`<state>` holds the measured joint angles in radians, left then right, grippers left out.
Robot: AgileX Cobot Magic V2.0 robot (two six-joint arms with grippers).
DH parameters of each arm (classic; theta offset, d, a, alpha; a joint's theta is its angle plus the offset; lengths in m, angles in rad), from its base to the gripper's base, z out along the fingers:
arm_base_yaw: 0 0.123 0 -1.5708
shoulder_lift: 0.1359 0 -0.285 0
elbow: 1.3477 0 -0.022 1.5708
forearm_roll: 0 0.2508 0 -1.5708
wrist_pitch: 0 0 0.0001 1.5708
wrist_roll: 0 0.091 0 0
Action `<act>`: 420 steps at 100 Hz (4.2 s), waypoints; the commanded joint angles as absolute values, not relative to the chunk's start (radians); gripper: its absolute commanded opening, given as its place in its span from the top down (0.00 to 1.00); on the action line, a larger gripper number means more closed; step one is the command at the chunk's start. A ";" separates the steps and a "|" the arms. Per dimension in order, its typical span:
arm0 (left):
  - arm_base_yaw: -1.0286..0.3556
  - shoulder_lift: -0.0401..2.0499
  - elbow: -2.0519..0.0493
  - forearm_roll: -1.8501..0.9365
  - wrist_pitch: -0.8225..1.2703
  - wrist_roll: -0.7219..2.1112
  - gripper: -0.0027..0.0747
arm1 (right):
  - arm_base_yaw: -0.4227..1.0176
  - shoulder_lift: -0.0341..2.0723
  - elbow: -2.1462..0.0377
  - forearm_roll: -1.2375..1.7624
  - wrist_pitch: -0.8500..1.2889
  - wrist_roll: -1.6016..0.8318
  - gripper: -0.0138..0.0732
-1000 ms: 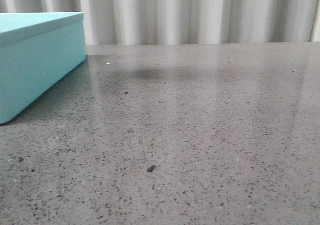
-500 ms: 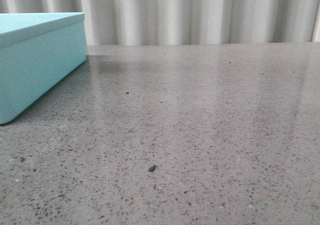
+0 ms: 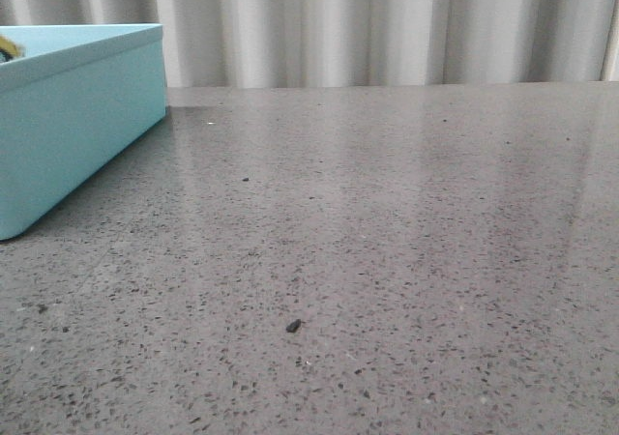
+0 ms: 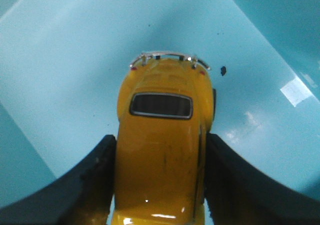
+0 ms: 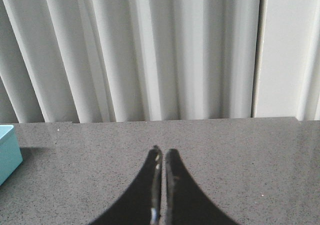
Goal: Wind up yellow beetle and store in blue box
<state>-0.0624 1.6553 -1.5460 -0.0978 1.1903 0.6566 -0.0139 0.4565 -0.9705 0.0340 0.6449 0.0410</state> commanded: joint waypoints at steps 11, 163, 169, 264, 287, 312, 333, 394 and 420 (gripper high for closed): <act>-0.060 1.615 -1.470 -0.167 0.977 0.645 0.72 | -0.019 0.466 -0.992 0.021 0.560 0.031 0.91; -0.060 1.362 -1.492 -0.475 0.993 0.611 0.99 | -0.019 0.392 -0.814 -0.037 0.517 0.031 0.91; -0.060 1.340 -1.488 -0.485 0.993 0.611 0.99 | -0.019 0.383 -0.789 -0.044 0.505 0.031 0.91; -0.060 0.388 -0.511 -0.599 0.416 0.613 0.99 | -0.019 0.353 -0.338 -0.139 -0.006 0.031 0.91; -0.060 0.197 -0.359 -0.607 0.357 0.613 0.99 | -0.019 0.353 -0.218 -0.139 -0.217 0.031 0.91; -0.060 0.092 -0.269 -0.649 0.321 0.613 0.99 | -0.019 0.353 -0.117 -0.139 -0.204 0.031 0.91; -0.060 0.090 -0.269 -0.651 0.321 0.613 0.99 | -0.019 0.353 -0.106 -0.139 -0.190 0.031 0.91; -0.060 0.090 -0.269 -0.651 0.321 0.613 0.99 | -0.019 0.353 -0.106 -0.139 -0.197 0.031 0.91; -0.060 0.090 -0.245 -0.651 0.314 0.613 0.99 | -0.019 0.353 -0.106 -0.139 -0.197 0.031 0.91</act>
<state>-0.0624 0.0771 -0.2301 -0.6262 0.3840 0.6211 -0.0139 0.3470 -0.0816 -0.1296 -0.1151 0.0386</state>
